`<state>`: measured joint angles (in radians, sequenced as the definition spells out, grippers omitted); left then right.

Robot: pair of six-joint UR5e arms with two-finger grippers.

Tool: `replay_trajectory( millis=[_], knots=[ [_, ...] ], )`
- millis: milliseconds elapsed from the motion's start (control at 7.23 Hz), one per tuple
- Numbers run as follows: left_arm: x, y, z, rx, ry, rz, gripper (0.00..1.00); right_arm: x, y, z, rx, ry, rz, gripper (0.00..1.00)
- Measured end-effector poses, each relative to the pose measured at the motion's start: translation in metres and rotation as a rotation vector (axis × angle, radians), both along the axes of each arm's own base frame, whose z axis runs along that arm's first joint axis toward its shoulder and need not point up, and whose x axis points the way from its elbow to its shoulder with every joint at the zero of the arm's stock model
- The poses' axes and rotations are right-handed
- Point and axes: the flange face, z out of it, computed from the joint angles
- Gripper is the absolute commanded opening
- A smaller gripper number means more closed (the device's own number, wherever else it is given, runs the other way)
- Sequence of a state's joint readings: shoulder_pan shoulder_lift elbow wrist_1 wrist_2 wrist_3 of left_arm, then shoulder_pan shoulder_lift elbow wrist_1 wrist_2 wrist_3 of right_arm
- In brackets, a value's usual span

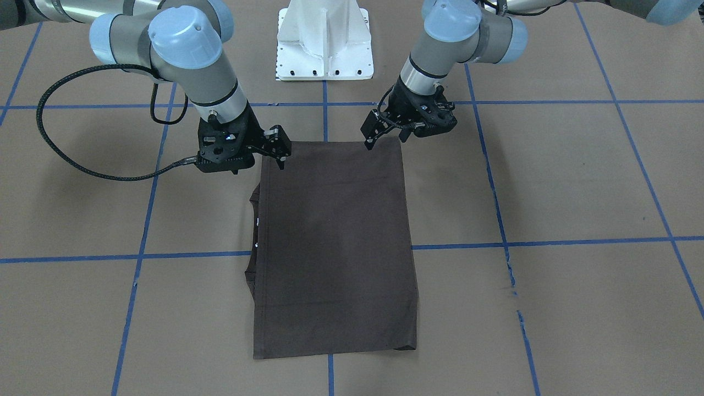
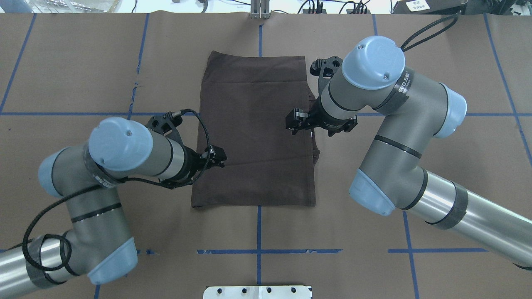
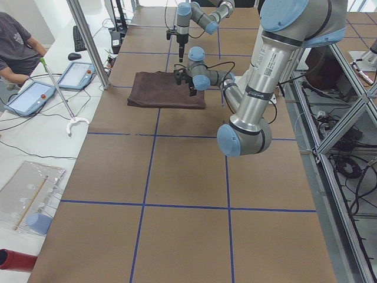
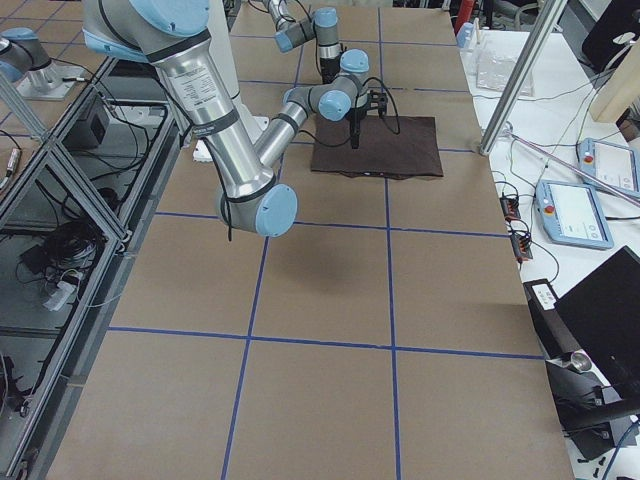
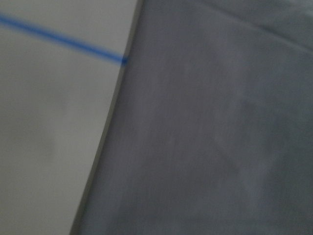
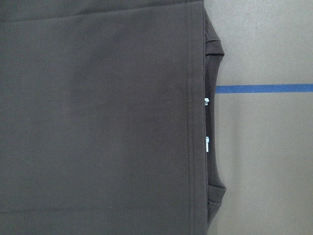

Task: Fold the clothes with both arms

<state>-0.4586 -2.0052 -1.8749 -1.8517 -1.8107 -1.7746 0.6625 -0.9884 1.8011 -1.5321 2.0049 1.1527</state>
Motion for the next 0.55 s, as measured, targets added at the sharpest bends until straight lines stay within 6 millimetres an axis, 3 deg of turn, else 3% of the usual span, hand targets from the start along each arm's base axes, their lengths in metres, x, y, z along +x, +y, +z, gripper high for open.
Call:
replay_trajectory(
  millis=[277,553],
  knots=[
    [0.030,0.037,0.017,-0.052,-0.076,-0.050,0.98,0.004,0.004,-0.003,-0.007,-0.011,0.002,1.00],
    [0.048,0.038,0.040,-0.051,-0.146,-0.084,0.94,0.004,0.004,-0.003,-0.008,-0.013,0.002,1.00]
  ],
)
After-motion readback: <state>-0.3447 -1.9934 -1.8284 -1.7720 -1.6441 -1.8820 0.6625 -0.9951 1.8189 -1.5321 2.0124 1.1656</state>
